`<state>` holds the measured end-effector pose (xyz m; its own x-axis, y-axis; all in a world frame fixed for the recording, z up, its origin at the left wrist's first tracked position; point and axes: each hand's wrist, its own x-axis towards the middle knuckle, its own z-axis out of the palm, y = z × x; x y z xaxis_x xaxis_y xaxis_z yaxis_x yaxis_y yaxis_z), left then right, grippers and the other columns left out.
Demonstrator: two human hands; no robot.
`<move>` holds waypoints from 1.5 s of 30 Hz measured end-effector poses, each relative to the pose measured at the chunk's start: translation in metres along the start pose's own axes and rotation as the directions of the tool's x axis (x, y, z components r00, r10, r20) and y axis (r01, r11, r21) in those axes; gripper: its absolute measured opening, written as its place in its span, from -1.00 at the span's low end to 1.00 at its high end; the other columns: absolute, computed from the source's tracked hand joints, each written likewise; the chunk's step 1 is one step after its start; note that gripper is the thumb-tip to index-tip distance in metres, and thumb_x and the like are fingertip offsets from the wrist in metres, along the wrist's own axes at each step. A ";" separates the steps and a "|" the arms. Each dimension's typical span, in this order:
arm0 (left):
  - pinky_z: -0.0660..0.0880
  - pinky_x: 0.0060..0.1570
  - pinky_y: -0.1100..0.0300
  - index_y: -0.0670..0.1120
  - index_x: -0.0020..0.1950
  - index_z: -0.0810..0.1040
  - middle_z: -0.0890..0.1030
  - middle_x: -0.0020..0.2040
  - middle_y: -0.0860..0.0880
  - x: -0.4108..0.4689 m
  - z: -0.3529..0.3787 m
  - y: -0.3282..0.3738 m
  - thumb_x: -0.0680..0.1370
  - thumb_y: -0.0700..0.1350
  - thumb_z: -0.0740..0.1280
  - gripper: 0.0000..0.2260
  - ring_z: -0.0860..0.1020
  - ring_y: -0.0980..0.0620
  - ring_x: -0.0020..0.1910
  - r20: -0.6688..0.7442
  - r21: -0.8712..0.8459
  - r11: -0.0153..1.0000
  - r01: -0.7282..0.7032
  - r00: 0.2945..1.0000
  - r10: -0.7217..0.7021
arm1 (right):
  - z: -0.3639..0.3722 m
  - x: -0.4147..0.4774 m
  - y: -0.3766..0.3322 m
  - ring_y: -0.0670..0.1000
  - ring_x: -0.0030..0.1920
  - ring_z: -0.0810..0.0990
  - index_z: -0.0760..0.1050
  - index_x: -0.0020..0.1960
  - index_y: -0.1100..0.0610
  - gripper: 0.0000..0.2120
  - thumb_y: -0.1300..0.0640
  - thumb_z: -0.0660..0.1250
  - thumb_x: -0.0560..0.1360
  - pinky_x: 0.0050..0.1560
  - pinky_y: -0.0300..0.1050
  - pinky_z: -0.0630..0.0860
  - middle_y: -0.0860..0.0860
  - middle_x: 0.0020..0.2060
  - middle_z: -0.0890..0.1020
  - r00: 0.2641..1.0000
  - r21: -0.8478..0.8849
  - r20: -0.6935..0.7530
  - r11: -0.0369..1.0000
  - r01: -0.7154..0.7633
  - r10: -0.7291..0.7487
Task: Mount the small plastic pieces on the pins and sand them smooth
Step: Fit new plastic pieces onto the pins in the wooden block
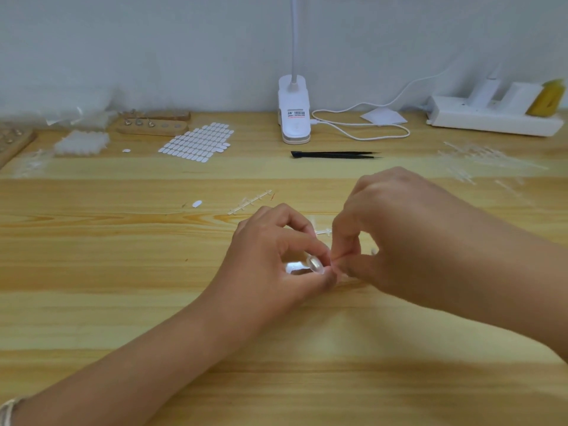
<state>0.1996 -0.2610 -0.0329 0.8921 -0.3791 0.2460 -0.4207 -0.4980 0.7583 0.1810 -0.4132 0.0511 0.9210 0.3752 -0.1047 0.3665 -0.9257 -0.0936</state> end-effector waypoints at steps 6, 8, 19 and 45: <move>0.40 0.15 -0.03 0.13 -0.19 0.72 0.55 -0.12 0.13 0.000 0.001 -0.003 0.31 0.12 0.45 -0.85 0.50 0.12 0.03 -0.005 0.030 0.999 -0.025 1.000 0.026 | -0.005 0.004 -0.005 0.07 0.03 0.54 0.52 -0.18 -0.08 -0.88 -0.06 0.40 0.50 0.05 -0.05 0.51 -0.06 -0.07 0.54 0.999 -0.013 0.053 1.000 -0.013 0.014; 0.39 0.14 0.02 0.15 -0.19 0.72 0.55 -0.12 0.14 0.000 0.001 -0.003 0.30 0.19 0.42 -0.80 0.50 0.12 0.04 -0.005 0.030 0.999 -0.025 1.000 0.025 | -0.003 0.004 -0.001 0.03 0.01 0.54 0.49 -0.25 -0.10 -0.83 -0.04 0.43 0.48 -0.01 -0.06 0.50 -0.10 -0.09 0.53 0.998 0.014 0.062 1.000 -0.021 0.020; 0.34 0.09 0.13 0.12 -0.02 0.64 0.52 -0.05 0.19 -0.006 0.000 -0.003 0.40 0.20 0.37 -0.76 0.48 0.14 0.00 -0.013 0.257 0.964 -0.074 0.997 0.080 | 0.010 0.012 0.050 -0.17 -0.10 0.61 0.75 -0.13 -0.04 -0.94 0.10 0.51 0.45 -0.07 -0.27 0.48 -0.19 -0.27 0.69 0.963 0.347 -0.201 0.906 0.244 -0.182; 0.36 0.07 0.09 -0.02 0.01 0.64 0.60 0.01 0.11 -0.008 -0.004 0.000 0.49 0.24 0.16 -0.57 0.53 0.04 0.04 0.106 0.558 0.820 -0.128 0.991 0.082 | 0.050 0.051 0.062 -0.19 -0.16 0.55 0.65 -0.16 -0.02 -0.87 0.16 0.56 0.39 -0.07 -0.23 0.49 -0.13 -0.26 0.64 0.984 0.506 -0.179 0.857 0.097 -0.006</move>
<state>0.1936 -0.2546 -0.0326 0.8318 -0.4993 0.2424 -0.5510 -0.7952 0.2530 0.2436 -0.4492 -0.0096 0.9276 0.3659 0.0747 0.3368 -0.7330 -0.5911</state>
